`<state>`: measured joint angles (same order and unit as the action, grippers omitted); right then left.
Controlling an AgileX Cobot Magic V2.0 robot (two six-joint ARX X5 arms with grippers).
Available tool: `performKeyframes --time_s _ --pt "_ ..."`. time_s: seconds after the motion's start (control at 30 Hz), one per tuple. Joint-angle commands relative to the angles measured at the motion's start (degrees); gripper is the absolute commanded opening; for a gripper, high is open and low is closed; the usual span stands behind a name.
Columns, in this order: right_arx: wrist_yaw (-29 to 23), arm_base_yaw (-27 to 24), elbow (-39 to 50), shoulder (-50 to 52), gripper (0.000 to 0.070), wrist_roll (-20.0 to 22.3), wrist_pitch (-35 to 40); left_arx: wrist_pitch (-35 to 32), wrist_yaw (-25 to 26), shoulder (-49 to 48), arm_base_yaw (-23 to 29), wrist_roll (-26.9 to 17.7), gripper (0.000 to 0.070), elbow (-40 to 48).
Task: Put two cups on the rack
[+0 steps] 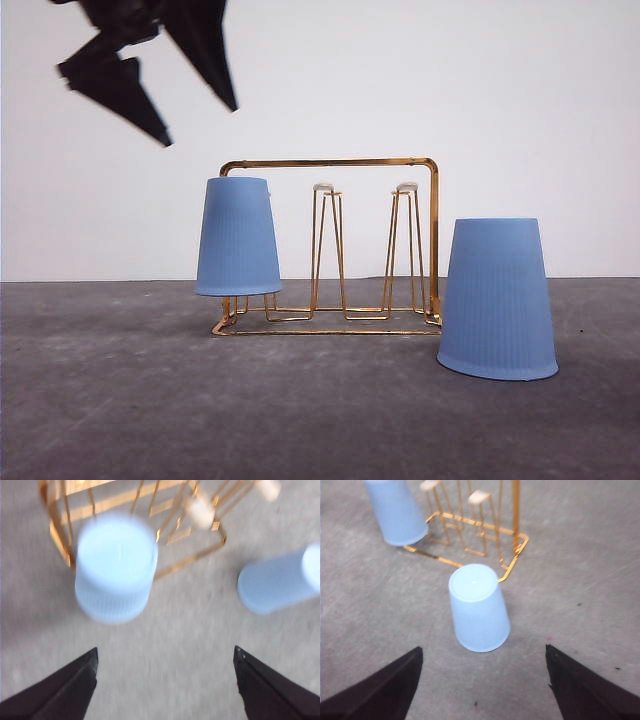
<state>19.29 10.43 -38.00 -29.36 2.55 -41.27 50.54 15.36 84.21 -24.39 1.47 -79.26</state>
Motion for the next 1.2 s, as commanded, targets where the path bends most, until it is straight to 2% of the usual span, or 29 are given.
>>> performKeyframes --time_s 0.0,0.2,0.3,0.4,0.6,0.8,0.9,1.07,1.17 --pt "0.43 0.58 -0.63 -2.56 0.0502 -0.81 1.68 -1.70 0.52 -2.35 -0.33 1.30 0.0508 2.92" --pt "0.39 3.71 -0.63 -12.76 0.0588 -0.81 9.70 -12.86 0.83 -14.57 0.59 6.54 0.0508 20.72" --pt "0.22 5.67 -0.63 -17.97 0.0591 -0.81 14.58 -17.63 0.47 -20.36 1.38 9.20 0.0507 28.62" --pt "0.22 7.49 -0.63 -22.93 0.0591 -0.83 19.14 -18.83 -1.02 -24.70 2.06 10.73 0.0507 33.84" --pt "-0.44 10.90 -0.63 -33.03 0.0592 -0.83 27.48 -15.37 -2.06 -27.79 2.30 10.00 0.0508 36.26" --pt "-4.49 12.38 -0.63 -41.69 0.0588 -0.93 32.83 -15.80 -2.00 -27.81 2.30 10.14 0.0508 36.24" --pt "-4.92 12.38 -0.63 -44.61 0.0548 -1.25 34.00 -15.54 -2.00 -27.83 2.30 10.18 0.0508 36.26" --pt "-5.28 12.38 -0.68 -46.33 0.0416 -2.21 33.87 -15.56 -2.00 -27.83 2.30 10.17 0.0508 36.25" --pt "-5.23 12.38 -1.79 -45.29 0.0371 -3.53 31.12 -15.56 -2.02 -27.83 2.30 10.17 0.0508 36.26"
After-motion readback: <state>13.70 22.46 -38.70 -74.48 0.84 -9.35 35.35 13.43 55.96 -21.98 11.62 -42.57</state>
